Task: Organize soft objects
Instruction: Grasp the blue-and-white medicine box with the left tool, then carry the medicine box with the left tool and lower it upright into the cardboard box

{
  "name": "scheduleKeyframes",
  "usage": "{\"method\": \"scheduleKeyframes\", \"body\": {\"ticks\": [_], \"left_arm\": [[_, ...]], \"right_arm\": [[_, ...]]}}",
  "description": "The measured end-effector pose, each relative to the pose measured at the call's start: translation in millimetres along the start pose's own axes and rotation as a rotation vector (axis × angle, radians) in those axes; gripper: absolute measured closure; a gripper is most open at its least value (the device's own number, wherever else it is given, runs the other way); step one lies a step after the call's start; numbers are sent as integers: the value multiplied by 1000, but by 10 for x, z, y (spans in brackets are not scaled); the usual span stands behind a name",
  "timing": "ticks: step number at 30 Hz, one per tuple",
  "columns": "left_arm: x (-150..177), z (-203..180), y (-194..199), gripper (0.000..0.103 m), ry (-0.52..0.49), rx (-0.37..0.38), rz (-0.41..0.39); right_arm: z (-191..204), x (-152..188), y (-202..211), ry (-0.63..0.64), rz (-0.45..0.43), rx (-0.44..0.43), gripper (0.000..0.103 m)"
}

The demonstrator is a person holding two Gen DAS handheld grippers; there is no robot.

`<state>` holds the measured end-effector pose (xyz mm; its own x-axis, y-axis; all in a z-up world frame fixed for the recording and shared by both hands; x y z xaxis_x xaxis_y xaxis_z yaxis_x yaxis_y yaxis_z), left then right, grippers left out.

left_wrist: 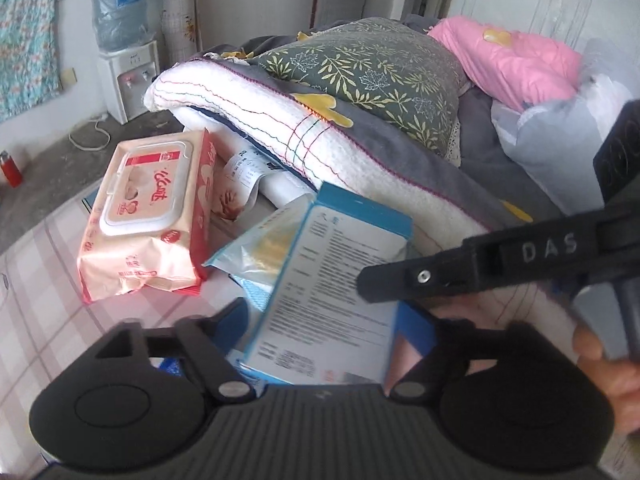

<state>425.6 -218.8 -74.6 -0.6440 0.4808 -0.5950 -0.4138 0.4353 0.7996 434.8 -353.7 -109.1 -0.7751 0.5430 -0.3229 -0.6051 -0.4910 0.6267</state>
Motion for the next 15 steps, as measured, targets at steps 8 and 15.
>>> {"method": "scheduleKeyframes", "body": {"ticks": [8, 15], "left_arm": [[-12, -55, 243, 26, 33, -43, -39], [27, -93, 822, 26, 69, -85, -92]], "right_arm": [[115, 16, 37, 6, -30, -28, 68], [523, 97, 389, 79, -61, -75, 68]]}}
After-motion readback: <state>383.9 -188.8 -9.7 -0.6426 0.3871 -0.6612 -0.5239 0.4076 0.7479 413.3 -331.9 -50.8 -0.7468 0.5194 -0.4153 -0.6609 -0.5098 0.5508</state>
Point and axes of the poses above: each gripper's, at about its wrist camera, not at the fingertips, and y roughly against the way its jaws point, z to its left, x to its underside, the point moved 9 cm from there along -y, roughly the way its jaws point, and after that the axes turned 3 degrees about -y, right-handed, at the moved point
